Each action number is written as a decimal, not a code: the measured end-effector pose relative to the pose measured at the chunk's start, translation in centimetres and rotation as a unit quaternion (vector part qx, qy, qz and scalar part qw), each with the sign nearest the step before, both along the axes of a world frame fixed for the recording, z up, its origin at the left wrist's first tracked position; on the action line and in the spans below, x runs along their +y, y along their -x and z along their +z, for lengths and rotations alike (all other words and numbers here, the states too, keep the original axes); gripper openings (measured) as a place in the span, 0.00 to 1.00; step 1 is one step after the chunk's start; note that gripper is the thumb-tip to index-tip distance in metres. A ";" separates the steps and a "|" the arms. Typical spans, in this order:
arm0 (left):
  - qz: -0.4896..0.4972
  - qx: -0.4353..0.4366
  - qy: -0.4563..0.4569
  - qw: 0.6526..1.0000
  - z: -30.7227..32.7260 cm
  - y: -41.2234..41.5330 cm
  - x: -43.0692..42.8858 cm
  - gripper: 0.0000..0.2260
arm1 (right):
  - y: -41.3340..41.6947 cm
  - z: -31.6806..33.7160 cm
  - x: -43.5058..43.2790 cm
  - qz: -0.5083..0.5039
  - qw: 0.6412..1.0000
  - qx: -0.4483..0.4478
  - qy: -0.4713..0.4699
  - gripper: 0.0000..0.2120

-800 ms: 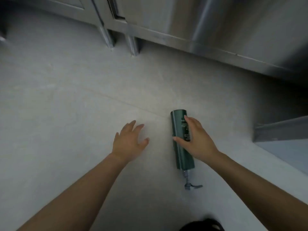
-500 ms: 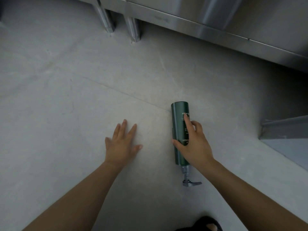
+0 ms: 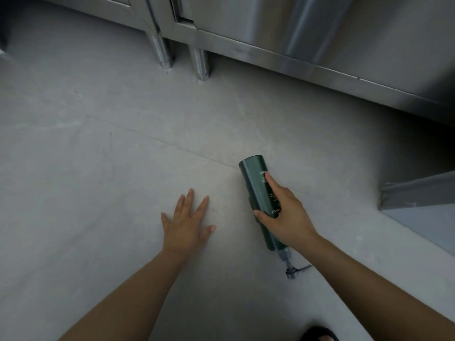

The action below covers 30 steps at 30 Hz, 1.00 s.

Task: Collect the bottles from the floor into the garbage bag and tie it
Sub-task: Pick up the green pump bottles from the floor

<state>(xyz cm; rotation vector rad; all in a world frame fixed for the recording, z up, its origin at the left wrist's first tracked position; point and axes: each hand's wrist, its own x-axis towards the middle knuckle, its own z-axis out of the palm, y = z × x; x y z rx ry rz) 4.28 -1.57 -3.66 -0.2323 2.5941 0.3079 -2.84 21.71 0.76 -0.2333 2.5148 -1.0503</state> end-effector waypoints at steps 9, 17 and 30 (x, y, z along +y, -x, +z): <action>-0.050 -0.011 -0.060 0.997 12.3 1.9 -4.6 0.27 | 3.6 14.9 -1.3 0.027 0.994 0.050 -0.091 0.43; 0.041 0.110 -0.157 0.981 42.4 1.3 -7.6 0.27 | 0.3 39.8 -6.4 0.043 0.997 0.057 -0.026 0.42; 0.218 0.243 -0.061 0.943 86.3 -9.1 -11.3 0.31 | -2.8 79.9 -16.2 0.195 0.972 0.077 0.110 0.40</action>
